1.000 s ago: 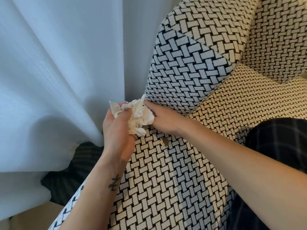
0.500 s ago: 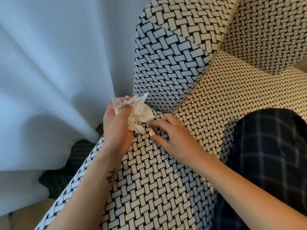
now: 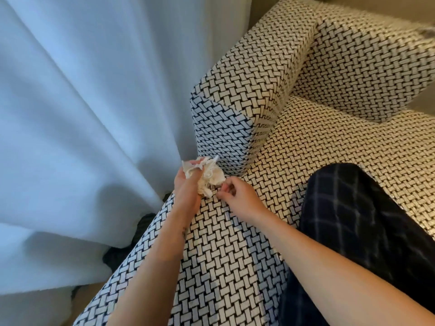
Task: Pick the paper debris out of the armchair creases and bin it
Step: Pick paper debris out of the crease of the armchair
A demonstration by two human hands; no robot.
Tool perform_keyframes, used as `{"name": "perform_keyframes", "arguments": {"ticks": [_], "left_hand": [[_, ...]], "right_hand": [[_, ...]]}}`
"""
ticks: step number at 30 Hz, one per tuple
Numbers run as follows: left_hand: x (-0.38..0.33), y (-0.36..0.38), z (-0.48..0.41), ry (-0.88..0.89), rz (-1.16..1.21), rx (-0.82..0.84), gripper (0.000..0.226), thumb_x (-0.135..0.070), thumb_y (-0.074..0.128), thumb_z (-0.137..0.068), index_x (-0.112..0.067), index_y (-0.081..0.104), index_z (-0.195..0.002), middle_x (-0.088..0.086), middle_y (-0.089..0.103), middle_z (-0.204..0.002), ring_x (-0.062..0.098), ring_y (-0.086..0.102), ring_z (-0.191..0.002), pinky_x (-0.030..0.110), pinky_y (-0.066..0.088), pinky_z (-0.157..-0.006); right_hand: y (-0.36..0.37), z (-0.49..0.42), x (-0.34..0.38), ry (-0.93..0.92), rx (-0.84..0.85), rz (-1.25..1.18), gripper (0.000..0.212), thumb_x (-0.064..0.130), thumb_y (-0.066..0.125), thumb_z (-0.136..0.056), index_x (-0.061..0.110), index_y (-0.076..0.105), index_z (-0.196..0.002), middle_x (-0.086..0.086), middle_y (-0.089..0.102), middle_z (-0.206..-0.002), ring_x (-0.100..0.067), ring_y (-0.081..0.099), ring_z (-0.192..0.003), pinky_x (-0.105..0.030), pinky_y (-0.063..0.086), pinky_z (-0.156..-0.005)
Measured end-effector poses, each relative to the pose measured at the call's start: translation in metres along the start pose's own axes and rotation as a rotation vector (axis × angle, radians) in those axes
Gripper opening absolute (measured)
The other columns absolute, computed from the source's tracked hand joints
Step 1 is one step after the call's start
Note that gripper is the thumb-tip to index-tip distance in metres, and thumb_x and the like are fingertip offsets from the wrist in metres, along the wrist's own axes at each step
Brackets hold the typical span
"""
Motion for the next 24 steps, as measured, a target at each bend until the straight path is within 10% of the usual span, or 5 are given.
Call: {"name": "perform_keyframes", "arguments": {"ticks": [24], "left_hand": [[-0.01,0.162,0.094,-0.14,0.104,-0.002,0.032,-0.006,0.059,-0.099,-0.008,0.057,-0.13,0.019,0.07,-0.121,0.026,0.074,-0.094,0.03,0.059,-0.065]], "right_hand": [[-0.232,0.054,0.012,-0.091,-0.15,-0.471,0.012,0.016,0.068,-0.096,0.018,0.067,-0.107,-0.007,0.073,-0.097,-0.009,0.069,-0.077,-0.023,0.058,-0.078]]}}
Point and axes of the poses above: each hand's wrist, its own z-axis away from the middle knuckle, its own y-axis out of the palm, x = y × z, the point moved 10 cm from there along -z, towards the middle knuckle
